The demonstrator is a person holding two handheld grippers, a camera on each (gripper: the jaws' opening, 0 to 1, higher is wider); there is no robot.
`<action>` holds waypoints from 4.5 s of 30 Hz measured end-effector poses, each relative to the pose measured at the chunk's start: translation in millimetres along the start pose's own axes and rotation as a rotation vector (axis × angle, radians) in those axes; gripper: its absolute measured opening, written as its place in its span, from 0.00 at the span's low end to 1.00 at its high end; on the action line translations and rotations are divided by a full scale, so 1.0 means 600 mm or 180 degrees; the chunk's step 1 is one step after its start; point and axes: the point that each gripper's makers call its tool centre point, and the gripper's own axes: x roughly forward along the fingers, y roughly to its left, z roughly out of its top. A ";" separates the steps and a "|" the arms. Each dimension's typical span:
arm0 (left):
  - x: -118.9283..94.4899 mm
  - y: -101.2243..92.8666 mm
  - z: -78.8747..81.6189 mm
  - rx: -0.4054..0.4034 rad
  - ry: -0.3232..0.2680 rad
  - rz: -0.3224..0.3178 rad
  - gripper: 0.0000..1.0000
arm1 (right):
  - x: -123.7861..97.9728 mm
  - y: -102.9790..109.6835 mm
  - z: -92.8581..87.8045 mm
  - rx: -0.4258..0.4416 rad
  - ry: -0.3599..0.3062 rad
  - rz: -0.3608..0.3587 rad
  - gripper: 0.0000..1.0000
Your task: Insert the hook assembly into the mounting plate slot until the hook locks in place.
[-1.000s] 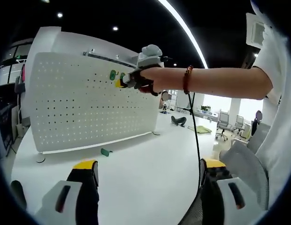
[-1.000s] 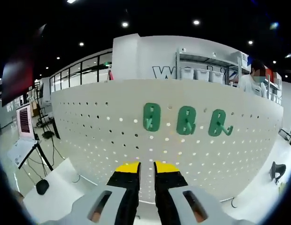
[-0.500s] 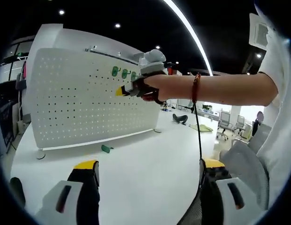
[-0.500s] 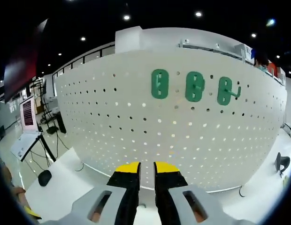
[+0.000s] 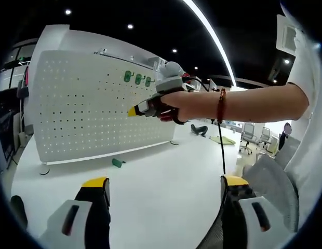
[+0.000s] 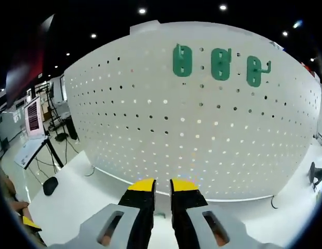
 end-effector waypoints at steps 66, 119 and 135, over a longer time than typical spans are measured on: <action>-0.008 0.045 -0.037 -0.0263 0.0037 0.0220 0.91 | 0.105 0.058 -0.216 -0.0007 0.0918 0.0424 0.12; -0.007 0.056 -0.042 -0.0227 0.0096 0.0283 0.92 | 0.105 0.059 -0.200 0.0534 0.0812 0.0447 0.00; 0.000 0.042 -0.035 -0.0152 0.0112 0.0216 0.91 | 0.060 0.078 -0.214 0.0758 0.0881 0.0631 0.00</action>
